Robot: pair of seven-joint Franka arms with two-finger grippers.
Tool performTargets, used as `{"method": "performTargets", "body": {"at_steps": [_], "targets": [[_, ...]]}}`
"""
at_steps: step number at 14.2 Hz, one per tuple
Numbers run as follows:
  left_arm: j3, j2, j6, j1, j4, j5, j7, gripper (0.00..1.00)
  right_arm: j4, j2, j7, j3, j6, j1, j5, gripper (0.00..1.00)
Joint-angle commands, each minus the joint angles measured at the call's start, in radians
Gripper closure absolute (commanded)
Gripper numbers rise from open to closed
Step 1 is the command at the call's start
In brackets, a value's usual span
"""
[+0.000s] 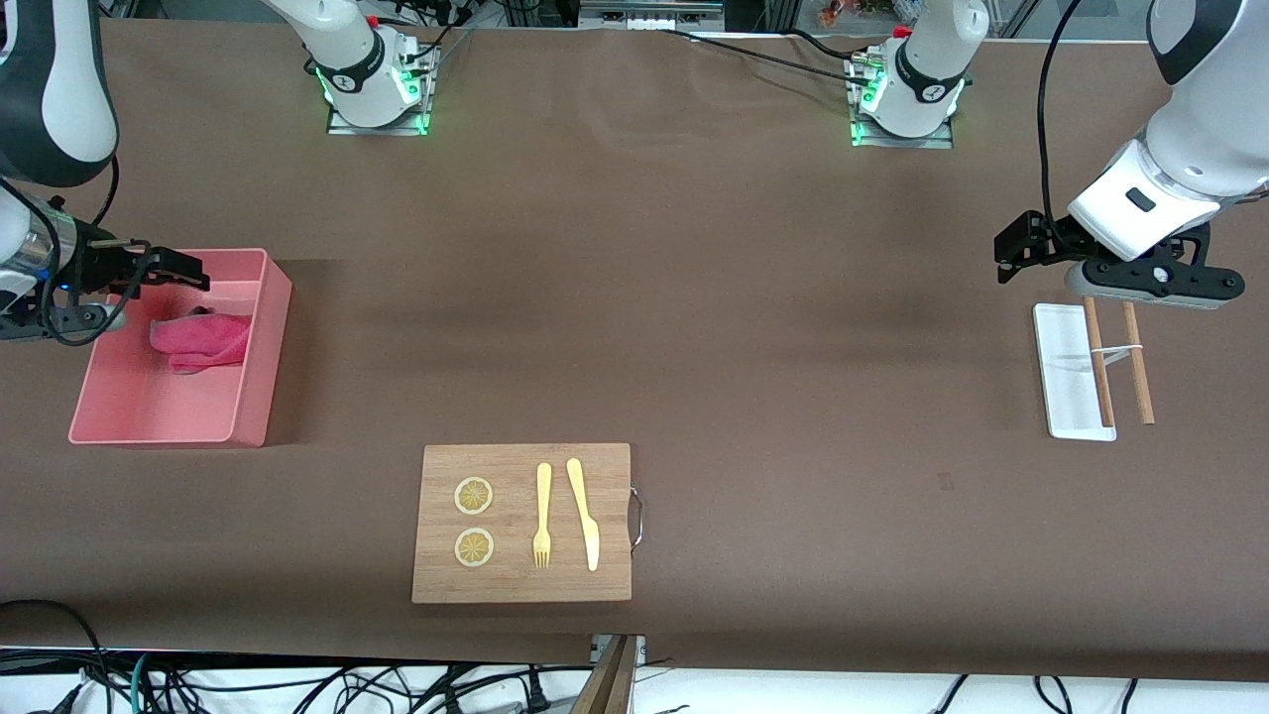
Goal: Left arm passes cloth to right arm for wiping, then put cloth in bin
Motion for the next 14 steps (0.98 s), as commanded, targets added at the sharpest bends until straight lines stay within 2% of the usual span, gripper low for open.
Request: {"method": "performTargets", "body": {"at_steps": [1, 3, 5, 7, 11, 14], "targets": [[0.002, -0.007, -0.009, 0.003, -0.001, -0.001, 0.023, 0.00, 0.023, -0.041, 0.003, 0.067, -0.036, -0.015, -0.005, 0.00], [0.002, -0.007, -0.009, 0.003, -0.003, -0.001, 0.023, 0.00, 0.114, -0.049, -0.005, 0.076, -0.111, -0.017, -0.015, 0.00], [0.002, -0.007, -0.011, 0.004, -0.003, -0.001, 0.023, 0.00, 0.229, -0.073, -0.003, 0.086, -0.186, -0.018, -0.067, 0.00], [0.002, -0.007, -0.011, 0.003, -0.003, -0.001, 0.023, 0.00, 0.239, -0.130, -0.005, 0.087, -0.197, -0.023, -0.066, 0.00], [0.002, -0.007, -0.011, 0.004, -0.003, -0.001, 0.023, 0.00, 0.239, -0.143, 0.013, 0.113, -0.228, -0.046, -0.069, 0.00], [0.002, -0.007, -0.011, 0.004, -0.001, -0.001, 0.023, 0.00, 0.231, -0.141, 0.191, 0.132, -0.261, -0.055, -0.057, 0.00]]}}
